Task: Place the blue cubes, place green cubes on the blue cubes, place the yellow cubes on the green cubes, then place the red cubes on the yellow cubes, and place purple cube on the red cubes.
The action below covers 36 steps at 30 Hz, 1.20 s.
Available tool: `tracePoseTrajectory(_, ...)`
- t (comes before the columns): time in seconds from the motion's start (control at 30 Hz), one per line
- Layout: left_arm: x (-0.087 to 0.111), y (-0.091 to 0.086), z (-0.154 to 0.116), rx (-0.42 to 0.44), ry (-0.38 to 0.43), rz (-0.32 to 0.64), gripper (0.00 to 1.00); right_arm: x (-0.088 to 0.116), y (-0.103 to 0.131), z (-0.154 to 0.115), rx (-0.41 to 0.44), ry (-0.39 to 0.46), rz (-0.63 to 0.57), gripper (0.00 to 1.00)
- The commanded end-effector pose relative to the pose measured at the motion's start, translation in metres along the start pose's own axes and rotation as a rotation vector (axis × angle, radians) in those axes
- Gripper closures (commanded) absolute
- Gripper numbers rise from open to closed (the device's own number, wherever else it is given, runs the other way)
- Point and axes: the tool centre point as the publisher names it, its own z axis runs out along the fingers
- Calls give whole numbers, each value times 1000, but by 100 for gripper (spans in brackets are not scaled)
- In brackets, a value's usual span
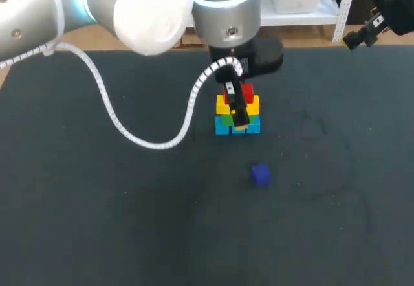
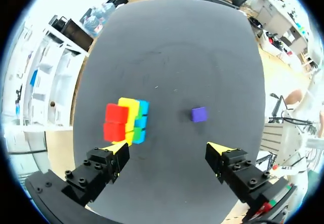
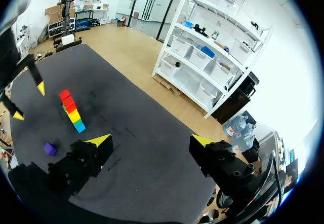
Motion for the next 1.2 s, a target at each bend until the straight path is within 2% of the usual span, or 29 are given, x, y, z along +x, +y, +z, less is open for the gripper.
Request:
tracePoseTrajectory(0.03, -4, -26, 3, -43, -31, 22, 0, 1, 1, 0, 7, -3, 1, 0)
tracePoseTrajectory(0.2, -12, -51, 5, -61, -4, 32, 0, 1, 1, 0, 7, -3, 1, 0)
tracePoseTrajectory(0.3, -16, -72, 6, -34, 4, 37, 0, 1, 1, 0, 7, -3, 1, 0)
tracePoseTrajectory(0.43, -20, -83, 15, -24, 23, 41, 0, 1, 1, 0, 7, -3, 1, 0)
tracePoseTrajectory(0.53, -22, -82, 27, -3, 34, 45, 0, 1, 1, 0, 7, -3, 1, 0)
tracePoseTrajectory(0.63, -21, -73, 44, 22, 36, 5, 0, 1, 1, 0, 7, -3, 1, 0)
tracePoseTrajectory(0.7, -18, -68, 53, -33, 55, 3, 0, 1, 1, 0, 7, -3, 1, 0)
tracePoseTrajectory(0.93, -15, -54, 71, 86, 20, -50, 0, 1, 1, 0, 7, -3, 1, 0)
tracePoseTrajectory(1.2, -21, -55, 91, 192, 34, -53, 0, 1, 1, 0, 7, -3, 1, 0)
